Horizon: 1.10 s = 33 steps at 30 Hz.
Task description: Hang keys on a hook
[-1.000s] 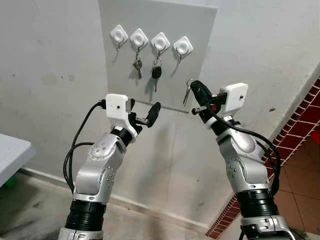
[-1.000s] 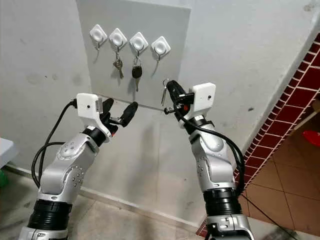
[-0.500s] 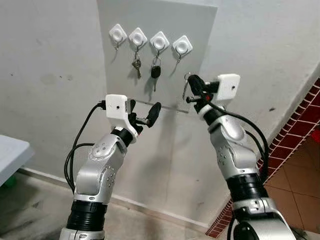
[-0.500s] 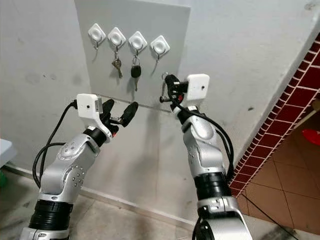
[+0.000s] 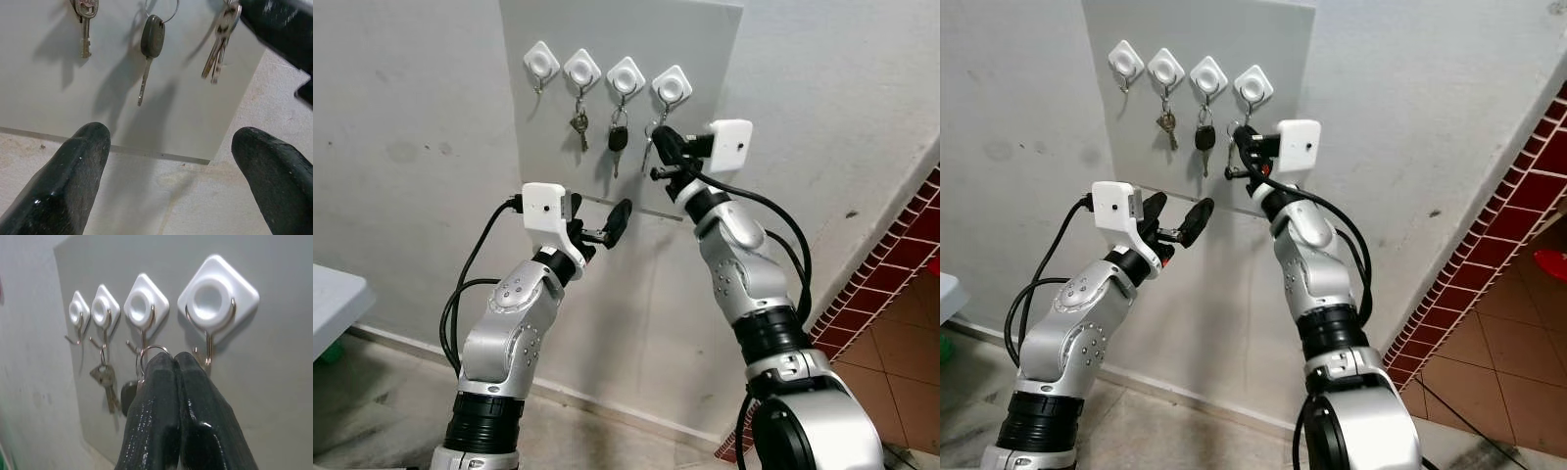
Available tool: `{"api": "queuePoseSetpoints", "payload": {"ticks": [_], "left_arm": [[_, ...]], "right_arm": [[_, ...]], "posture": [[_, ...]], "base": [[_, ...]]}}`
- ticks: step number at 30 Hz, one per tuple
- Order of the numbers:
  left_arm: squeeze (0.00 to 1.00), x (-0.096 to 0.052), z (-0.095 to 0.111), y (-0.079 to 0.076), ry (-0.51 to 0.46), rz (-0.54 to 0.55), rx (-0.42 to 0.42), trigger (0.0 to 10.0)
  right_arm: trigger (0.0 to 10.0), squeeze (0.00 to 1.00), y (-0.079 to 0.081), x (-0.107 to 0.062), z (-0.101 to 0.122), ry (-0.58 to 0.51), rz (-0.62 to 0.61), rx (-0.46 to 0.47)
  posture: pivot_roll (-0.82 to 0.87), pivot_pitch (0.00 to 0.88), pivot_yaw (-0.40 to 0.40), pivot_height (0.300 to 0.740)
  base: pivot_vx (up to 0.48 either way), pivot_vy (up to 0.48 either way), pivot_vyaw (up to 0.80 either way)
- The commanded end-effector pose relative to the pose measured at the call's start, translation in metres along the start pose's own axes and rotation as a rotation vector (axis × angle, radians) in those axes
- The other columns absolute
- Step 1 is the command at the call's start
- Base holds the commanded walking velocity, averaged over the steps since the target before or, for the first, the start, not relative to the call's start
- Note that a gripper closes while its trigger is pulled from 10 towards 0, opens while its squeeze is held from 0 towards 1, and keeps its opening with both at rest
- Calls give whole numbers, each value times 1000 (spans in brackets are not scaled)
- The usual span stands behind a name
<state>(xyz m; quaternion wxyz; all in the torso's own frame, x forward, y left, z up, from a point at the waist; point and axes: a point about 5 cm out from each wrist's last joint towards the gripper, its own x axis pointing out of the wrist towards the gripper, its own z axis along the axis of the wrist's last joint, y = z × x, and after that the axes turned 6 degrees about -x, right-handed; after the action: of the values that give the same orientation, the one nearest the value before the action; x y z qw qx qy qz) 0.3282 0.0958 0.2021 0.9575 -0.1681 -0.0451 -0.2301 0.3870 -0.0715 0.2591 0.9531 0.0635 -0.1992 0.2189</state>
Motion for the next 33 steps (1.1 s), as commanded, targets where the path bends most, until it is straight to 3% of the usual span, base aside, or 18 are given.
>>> {"api": "queuePoseSetpoints", "payload": {"ticks": [1,9,29,30,33], "left_arm": [[0,2,8,-5,-21,-14,11,10000],[0,2,7,-5,-21,-11,6,10000],[0,2,10,-6,-24,-11,1,10000],[0,2,10,-6,-26,-11,1,10000],[0,2,9,-6,-26,-9,-1,10000]], "right_arm": [[10000,0,-4,3,8,-36,-16,8],[10000,0,-9,1,8,-70,-4,-11],[10000,0,-16,7,1,19,-86,79],[10000,0,-13,6,5,-29,-31,9],[10000,0,-13,6,6,-45,-39,5]], "posture": [[-7,27,-66,740],[-11,28,-65,740],[-10,32,-63,740],[-9,32,-65,740],[-9,34,-67,740]], "base": [[0,0,0],[0,0,0],[0,0,0],[0,0,0],[0,0,0]]}}
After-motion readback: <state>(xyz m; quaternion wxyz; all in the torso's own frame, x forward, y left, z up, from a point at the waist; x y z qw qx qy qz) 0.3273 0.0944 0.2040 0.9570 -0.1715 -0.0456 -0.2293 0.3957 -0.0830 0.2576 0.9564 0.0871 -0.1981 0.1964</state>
